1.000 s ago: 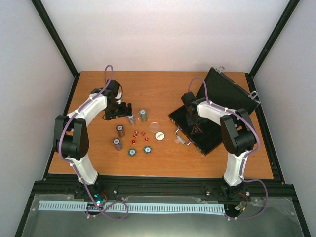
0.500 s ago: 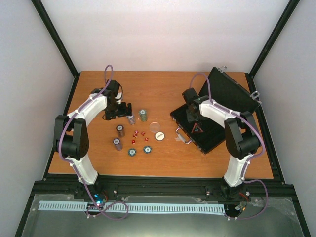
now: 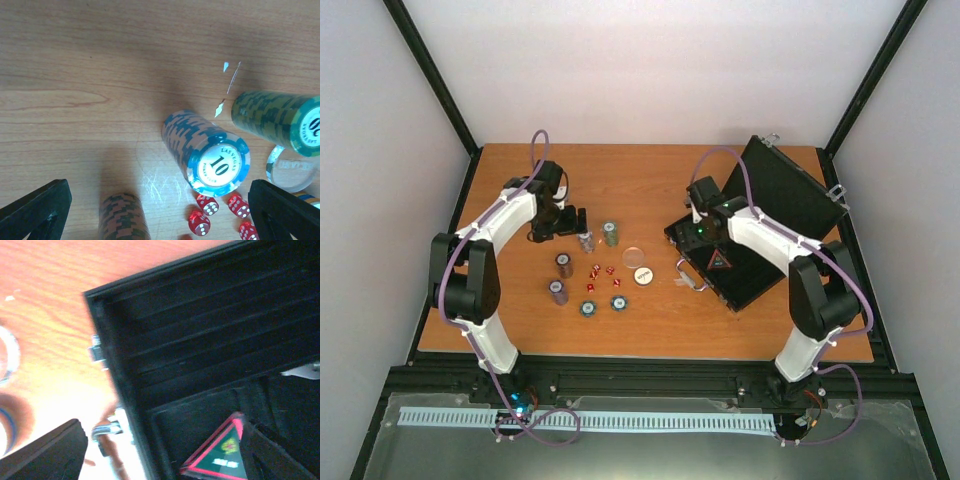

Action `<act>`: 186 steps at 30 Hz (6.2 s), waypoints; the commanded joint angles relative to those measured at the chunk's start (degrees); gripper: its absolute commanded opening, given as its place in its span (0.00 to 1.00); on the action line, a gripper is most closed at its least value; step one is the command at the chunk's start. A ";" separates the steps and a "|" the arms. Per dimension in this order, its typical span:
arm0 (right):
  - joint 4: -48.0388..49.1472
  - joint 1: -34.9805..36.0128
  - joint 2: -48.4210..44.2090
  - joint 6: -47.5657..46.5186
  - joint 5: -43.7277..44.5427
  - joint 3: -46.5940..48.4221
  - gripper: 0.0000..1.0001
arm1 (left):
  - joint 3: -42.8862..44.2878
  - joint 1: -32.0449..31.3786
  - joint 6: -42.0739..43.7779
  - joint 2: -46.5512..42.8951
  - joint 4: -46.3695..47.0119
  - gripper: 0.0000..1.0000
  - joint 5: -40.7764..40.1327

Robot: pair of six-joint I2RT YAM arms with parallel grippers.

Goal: Pack up texas hold em set

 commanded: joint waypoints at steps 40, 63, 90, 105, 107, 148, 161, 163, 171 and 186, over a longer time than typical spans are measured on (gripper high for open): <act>-6.98 18.50 28.36 -0.72 -3.16 26.68 1.00 | 6.25 -0.25 0.41 -14.40 -11.32 1.00 -7.47; -8.49 18.50 28.34 -2.24 0.26 28.91 0.47 | 3.52 -0.23 0.35 -13.75 -9.49 1.00 -6.77; -8.80 8.13 8.83 -0.12 13.44 17.24 0.47 | 2.32 -0.25 0.32 -12.45 -8.12 1.00 -5.82; -5.22 3.69 5.30 0.53 16.27 3.42 0.48 | 1.31 -0.25 0.02 -11.01 -7.67 1.00 -5.20; -5.23 3.65 5.19 0.86 16.88 2.53 0.48 | 1.40 -0.25 -0.08 -10.73 -7.51 1.00 -5.01; -9.60 15.37 6.74 0.48 -2.00 13.35 0.98 | 2.35 -0.25 -0.07 -10.11 -7.35 1.00 -4.78; -12.02 19.01 15.58 -2.97 -9.64 16.80 0.95 | 0.43 -0.20 0.26 -12.45 -7.79 1.00 -5.66; -12.22 19.80 16.53 -3.14 -9.80 17.06 0.95 | 0.04 -0.25 0.29 -12.67 -7.67 1.00 -5.70; -12.42 20.77 18.89 -2.68 -10.43 17.36 0.95 | -0.73 -0.25 0.79 -12.78 -7.27 1.00 -5.66; -12.12 21.43 22.15 -0.47 -2.38 18.52 0.95 | -1.65 -0.24 1.31 -13.00 -6.80 1.00 -5.63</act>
